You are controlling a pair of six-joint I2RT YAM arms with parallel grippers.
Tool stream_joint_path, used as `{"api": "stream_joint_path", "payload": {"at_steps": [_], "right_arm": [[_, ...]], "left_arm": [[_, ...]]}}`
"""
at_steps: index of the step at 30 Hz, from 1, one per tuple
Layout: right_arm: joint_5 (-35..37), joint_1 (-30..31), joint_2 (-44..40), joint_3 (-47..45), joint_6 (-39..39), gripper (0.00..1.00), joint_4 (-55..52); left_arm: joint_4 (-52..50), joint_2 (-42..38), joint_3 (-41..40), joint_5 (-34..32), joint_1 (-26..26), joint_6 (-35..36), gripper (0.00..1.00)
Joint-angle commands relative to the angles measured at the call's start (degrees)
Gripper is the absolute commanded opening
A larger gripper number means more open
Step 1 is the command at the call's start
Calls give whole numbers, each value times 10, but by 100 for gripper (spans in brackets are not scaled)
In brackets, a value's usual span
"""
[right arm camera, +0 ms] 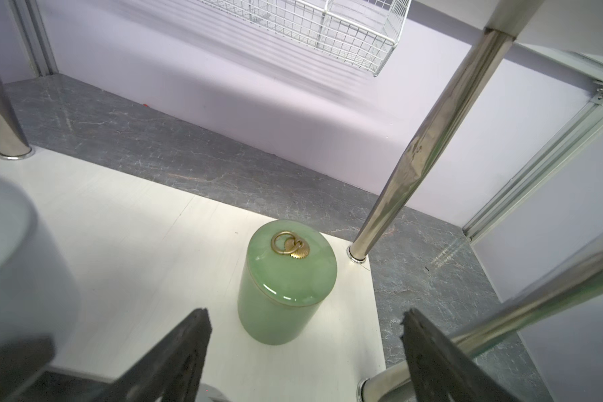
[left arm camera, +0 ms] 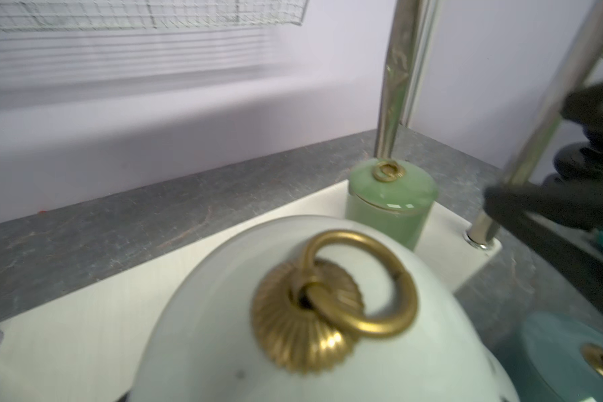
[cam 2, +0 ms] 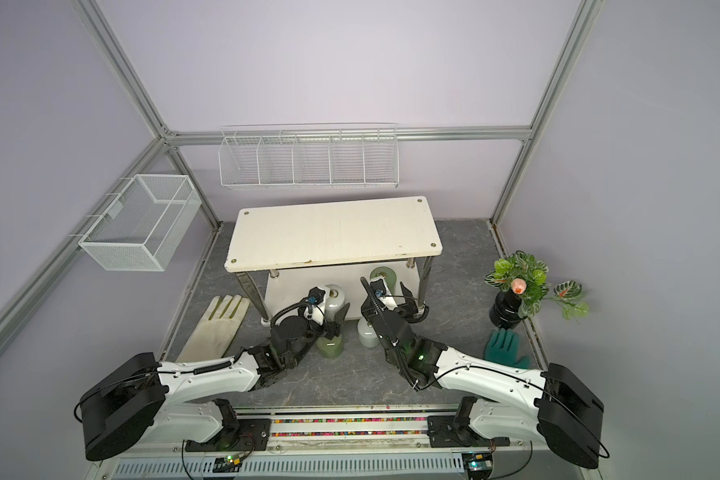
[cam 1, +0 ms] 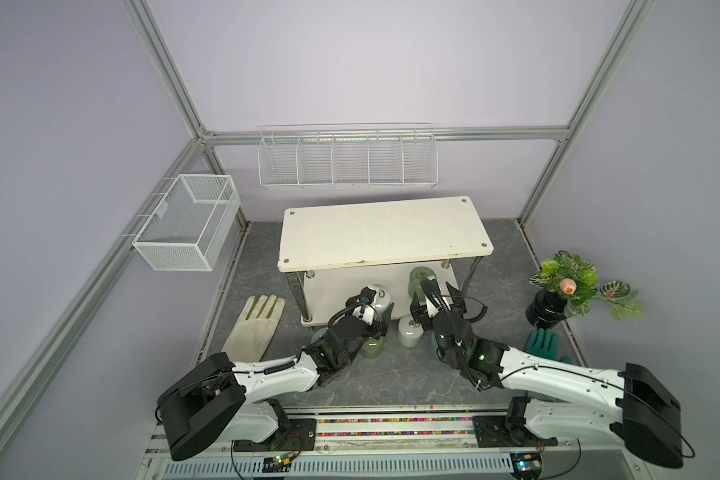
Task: Remove the tea canisters from the shelf
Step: Place the tea canister at the center of the board.
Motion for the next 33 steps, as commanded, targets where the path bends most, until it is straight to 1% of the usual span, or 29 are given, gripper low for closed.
{"api": "stream_joint_path", "payload": {"at_steps": [1, 8, 12, 18, 24, 29, 33], "right_arm": [[22, -4, 1, 17, 18, 89, -21], [37, -10, 5, 30, 27, 89, -53], [38, -19, 14, 56, 31, 89, -87], [50, -28, 2, 68, 49, 89, -116], [59, -28, -15, 65, 67, 89, -141], [59, -28, -13, 67, 64, 89, -147], [58, -28, -10, 69, 57, 89, -142]], "left_arm": [[2, -24, -8, -36, -38, -12, 71], [6, -42, -37, -49, -106, -35, 71], [32, -26, -46, -27, -137, -47, 71], [147, 30, -79, 20, -148, -91, 72], [230, 114, -82, 49, -149, -100, 72], [283, 186, -66, 71, -150, -107, 72], [290, 221, -49, 82, -150, -104, 73]]}}
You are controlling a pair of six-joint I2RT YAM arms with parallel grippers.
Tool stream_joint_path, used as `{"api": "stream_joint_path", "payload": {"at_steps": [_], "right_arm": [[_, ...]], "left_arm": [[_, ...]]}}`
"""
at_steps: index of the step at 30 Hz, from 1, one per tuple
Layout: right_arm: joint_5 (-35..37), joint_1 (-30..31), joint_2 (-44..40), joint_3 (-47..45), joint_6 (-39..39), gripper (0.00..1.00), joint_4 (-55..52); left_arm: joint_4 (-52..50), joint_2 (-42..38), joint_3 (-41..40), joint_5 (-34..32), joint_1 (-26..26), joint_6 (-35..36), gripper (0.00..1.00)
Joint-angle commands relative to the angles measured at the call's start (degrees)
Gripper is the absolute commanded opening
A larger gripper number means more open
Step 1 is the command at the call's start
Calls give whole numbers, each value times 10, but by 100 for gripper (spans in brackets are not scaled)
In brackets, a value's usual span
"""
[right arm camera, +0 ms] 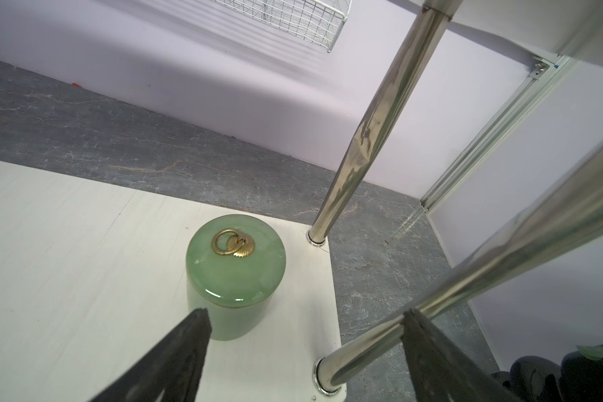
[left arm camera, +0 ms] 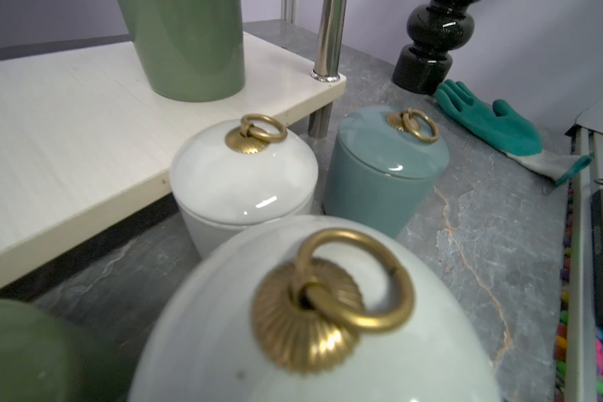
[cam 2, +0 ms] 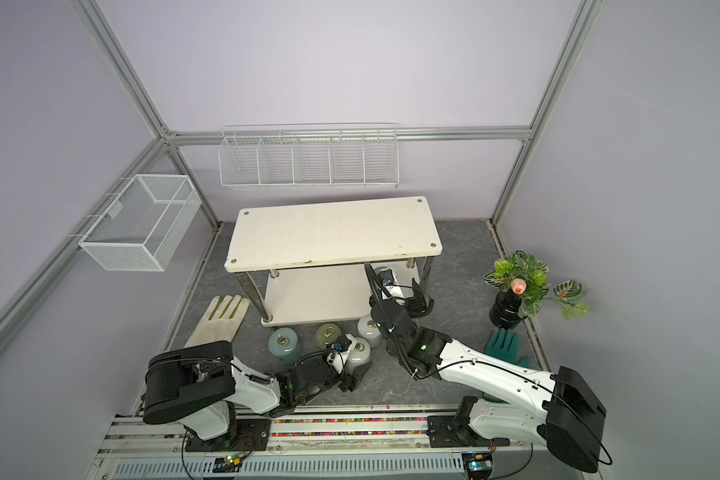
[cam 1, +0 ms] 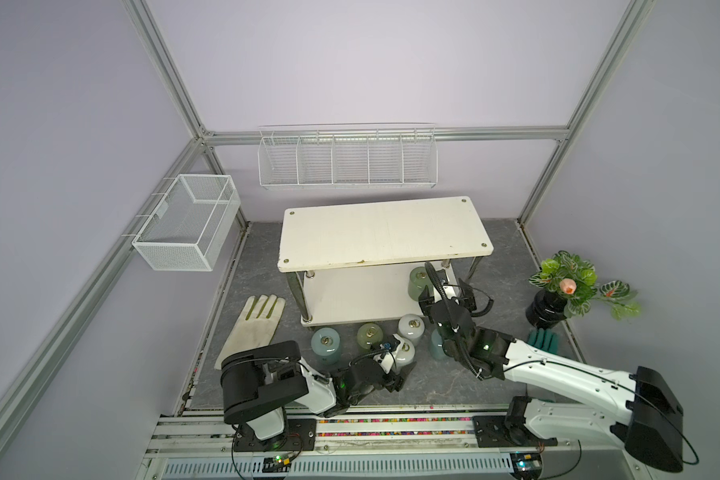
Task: Remove the tea canisters from the shelf
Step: Place the tea canister at the center of the board.
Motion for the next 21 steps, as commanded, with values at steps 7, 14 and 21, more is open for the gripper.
{"api": "stream_joint_path", "payload": {"at_steps": [7, 14, 21], "right_arm": [[11, -3, -2, 8, -8, 89, 15], [14, -5, -1, 7, -29, 89, 33], [14, -7, -6, 5, -34, 89, 40]], "left_arm": [[88, 42, 51, 6, -2, -10, 80], [89, 62, 63, -7, -1, -15, 82], [89, 67, 65, -15, -1, -19, 85]]}}
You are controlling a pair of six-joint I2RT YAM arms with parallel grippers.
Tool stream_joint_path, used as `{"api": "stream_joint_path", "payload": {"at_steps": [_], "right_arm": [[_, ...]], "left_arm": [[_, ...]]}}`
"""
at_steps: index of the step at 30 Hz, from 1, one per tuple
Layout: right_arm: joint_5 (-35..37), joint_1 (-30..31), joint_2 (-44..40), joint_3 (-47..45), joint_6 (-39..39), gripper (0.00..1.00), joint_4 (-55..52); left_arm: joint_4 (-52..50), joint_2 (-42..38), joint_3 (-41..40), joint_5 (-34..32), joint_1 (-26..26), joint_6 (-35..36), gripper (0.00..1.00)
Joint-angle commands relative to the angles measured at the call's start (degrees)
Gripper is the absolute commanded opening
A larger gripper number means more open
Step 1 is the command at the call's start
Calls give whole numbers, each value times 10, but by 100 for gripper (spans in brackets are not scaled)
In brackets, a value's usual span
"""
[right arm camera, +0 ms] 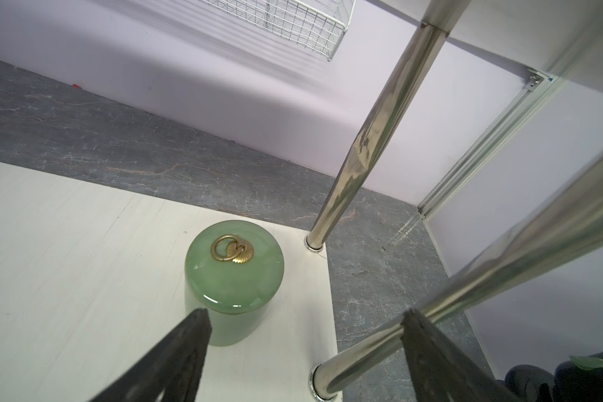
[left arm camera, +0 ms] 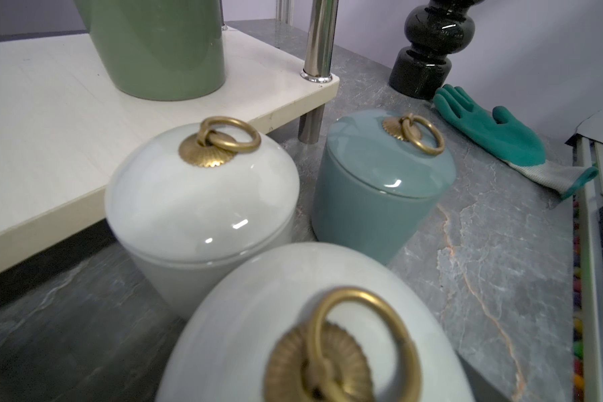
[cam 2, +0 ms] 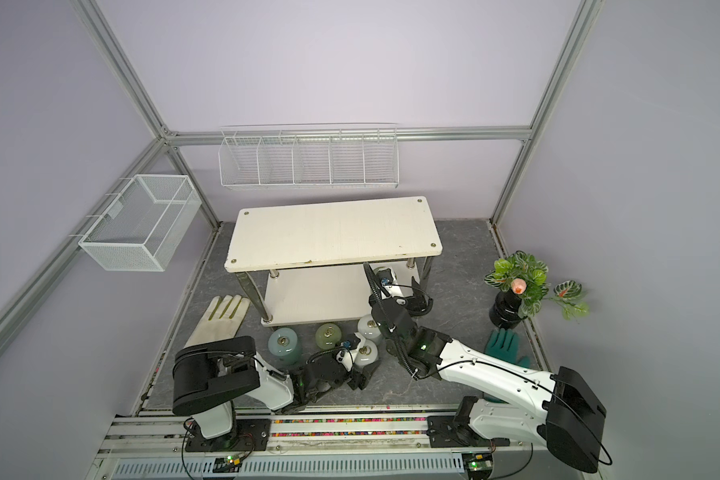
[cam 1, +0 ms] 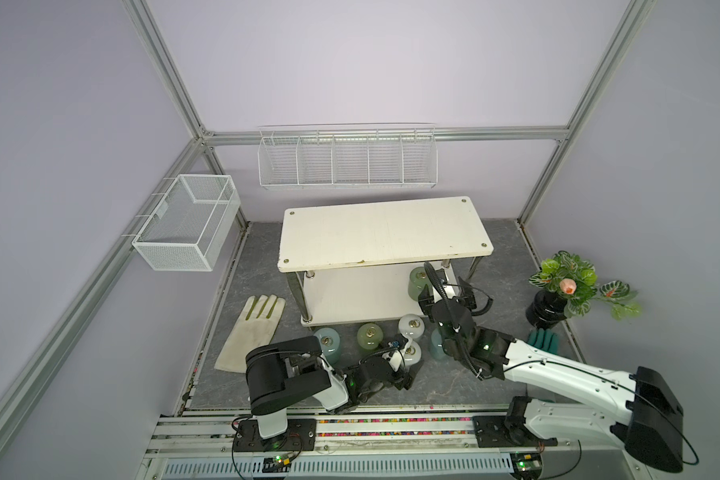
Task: Remove the tea canisters from the shelf
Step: Place the tea canister at the center of the board.
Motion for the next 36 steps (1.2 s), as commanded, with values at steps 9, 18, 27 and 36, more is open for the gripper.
{"api": "stream_joint_path", "payload": {"at_steps": [9, 18, 27, 36], "right_arm": [[12, -5, -12, -9, -8, 89, 34], [13, -5, -28, -19, -17, 89, 42], [19, -6, -71, -35, -28, 89, 49], [18, -6, -97, -51, -45, 89, 72]], "left_arm": [[41, -4, 27, 23, -2, 9, 99], [-55, -55, 46, 9, -18, 20, 99], [-165, -118, 71, -23, -23, 18, 99], [-234, -139, 122, -101, -17, 49, 99]]}}
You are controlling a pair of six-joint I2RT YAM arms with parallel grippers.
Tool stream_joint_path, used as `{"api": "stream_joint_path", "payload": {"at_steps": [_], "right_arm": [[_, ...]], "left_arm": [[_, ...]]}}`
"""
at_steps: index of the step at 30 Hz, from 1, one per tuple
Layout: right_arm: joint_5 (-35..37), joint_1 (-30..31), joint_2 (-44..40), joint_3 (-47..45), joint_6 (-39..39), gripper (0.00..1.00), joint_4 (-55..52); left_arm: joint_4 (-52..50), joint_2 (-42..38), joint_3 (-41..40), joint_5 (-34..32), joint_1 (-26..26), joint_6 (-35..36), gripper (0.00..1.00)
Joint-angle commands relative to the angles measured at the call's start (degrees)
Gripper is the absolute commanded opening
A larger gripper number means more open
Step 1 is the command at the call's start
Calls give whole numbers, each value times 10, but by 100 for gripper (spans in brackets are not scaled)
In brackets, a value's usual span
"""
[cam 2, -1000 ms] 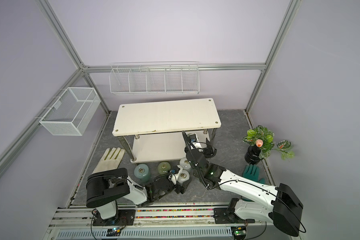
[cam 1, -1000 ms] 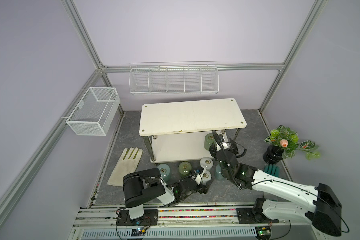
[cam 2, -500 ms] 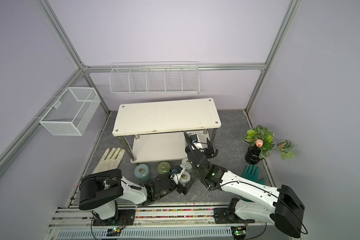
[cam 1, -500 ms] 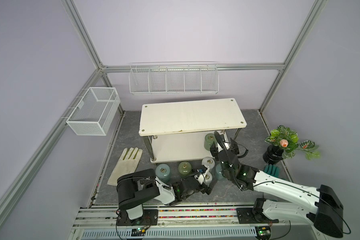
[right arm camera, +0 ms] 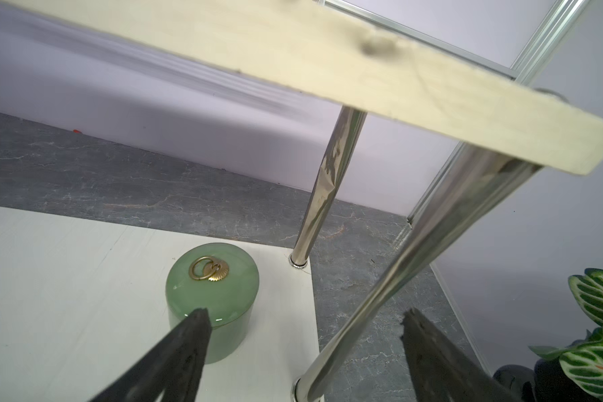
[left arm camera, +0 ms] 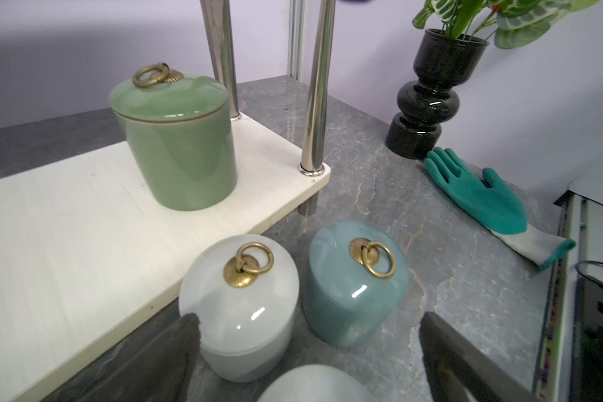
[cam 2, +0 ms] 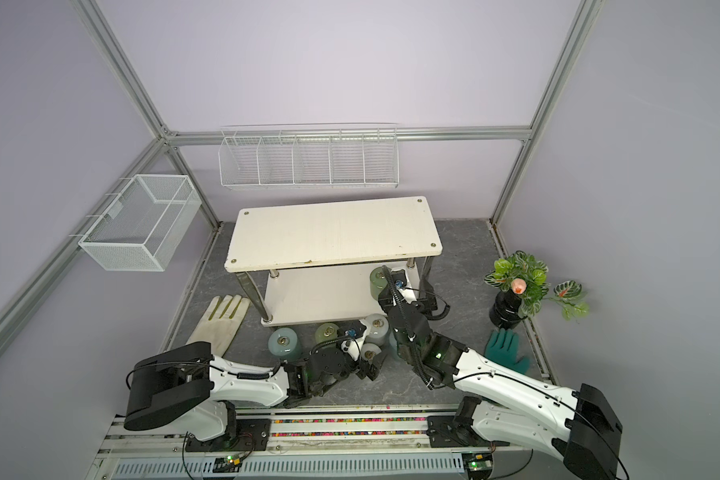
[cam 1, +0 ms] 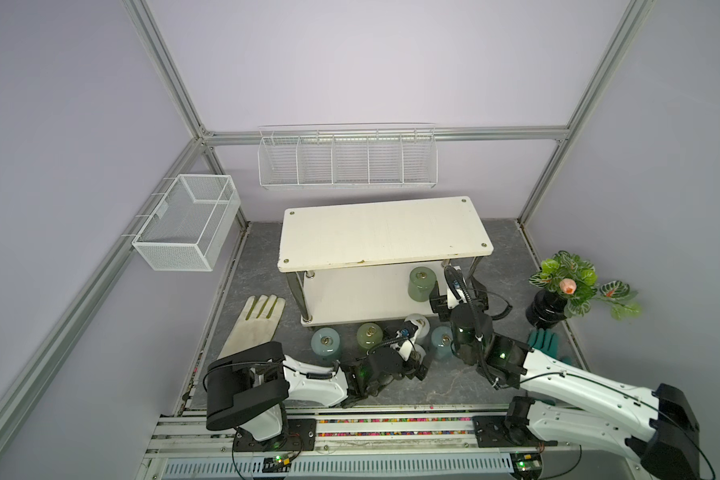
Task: Remove the tea canisters from the shelf
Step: Place the tea canister at the center of the board, then pick up the tea canister from the shelf.
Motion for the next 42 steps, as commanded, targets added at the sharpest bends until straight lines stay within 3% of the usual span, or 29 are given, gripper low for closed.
{"api": "stream_joint_path", "payload": {"at_steps": [1, 7, 13, 31, 42], "right_arm": [[6, -5, -15, -9, -12, 89, 27], [8, -11, -22, -13, -28, 89, 47], [4, -24, -58, -24, -28, 89, 53], [-34, -27, -108, -45, -20, 89, 29], [-41, -30, -106, -55, -27, 89, 42]], "left_arm": [[-33, -6, 31, -29, 7, 26, 99], [-17, 9, 49, 23, 77, 9, 99], [-37, 58, 119, 88, 133, 33, 99], [-11, 195, 249, 119, 191, 67, 99], [31, 238, 274, 126, 213, 74, 99]]}}
